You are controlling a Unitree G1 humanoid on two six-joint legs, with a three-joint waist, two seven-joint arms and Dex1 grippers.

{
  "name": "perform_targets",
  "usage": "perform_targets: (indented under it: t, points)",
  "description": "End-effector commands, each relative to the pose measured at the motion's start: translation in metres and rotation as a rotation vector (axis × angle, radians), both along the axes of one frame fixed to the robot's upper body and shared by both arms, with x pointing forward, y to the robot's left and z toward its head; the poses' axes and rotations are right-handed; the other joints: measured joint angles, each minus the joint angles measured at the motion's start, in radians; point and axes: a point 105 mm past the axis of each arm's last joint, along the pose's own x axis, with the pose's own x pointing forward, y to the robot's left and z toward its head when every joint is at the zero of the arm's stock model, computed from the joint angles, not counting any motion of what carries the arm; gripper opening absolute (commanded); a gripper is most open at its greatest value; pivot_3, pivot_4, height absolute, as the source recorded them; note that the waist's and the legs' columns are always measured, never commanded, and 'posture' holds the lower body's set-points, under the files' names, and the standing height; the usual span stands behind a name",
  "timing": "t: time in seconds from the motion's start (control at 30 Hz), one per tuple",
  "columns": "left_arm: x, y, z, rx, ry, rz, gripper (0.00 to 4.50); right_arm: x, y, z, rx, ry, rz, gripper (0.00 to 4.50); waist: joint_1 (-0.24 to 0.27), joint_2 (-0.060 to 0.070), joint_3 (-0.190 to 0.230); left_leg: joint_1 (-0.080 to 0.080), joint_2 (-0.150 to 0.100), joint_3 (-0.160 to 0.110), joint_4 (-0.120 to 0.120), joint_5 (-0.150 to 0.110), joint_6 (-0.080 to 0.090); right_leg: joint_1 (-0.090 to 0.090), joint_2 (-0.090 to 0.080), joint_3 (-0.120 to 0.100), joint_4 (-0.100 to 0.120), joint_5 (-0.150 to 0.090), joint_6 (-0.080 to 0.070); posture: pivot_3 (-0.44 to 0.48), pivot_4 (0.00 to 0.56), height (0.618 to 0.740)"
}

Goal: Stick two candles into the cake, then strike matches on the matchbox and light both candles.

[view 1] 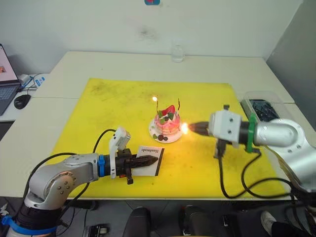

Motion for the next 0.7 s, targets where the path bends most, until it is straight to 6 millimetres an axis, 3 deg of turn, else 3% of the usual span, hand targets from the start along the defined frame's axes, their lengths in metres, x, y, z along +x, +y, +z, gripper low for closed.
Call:
perform_targets:
  t: [0.03,0.37,0.7]
  points:
    - [-0.001,-0.004,0.003,-0.008,-0.044,-0.032,0.00,0.011,0.003,0.011,0.007,-0.078,-0.038,0.01,0.002,0.000,0.000,0.000,0.000,0.000,0.000,0.000,0.000,0.000,0.000,0.000,0.000,0.000,0.000,0.000,0.150,0.740]
    - [-0.001,-0.008,-0.001,-0.013,-0.051,-0.049,0.00,0.041,0.006,0.019,0.013,-0.205,-0.142,0.01,-0.002,0.000,0.000,0.000,0.001,0.000,-0.001,0.000,0.000,-0.001,0.000,0.000,0.000,0.000,-0.001,0.000,0.150,0.740]
    - [-0.003,-0.013,0.000,-0.023,-0.054,-0.062,0.00,0.049,0.009,0.017,0.015,-0.225,-0.156,0.01,-0.002,0.000,0.000,-0.001,0.001,0.000,-0.001,0.000,0.000,-0.001,0.000,0.000,0.001,0.000,0.000,0.000,0.150,0.740]
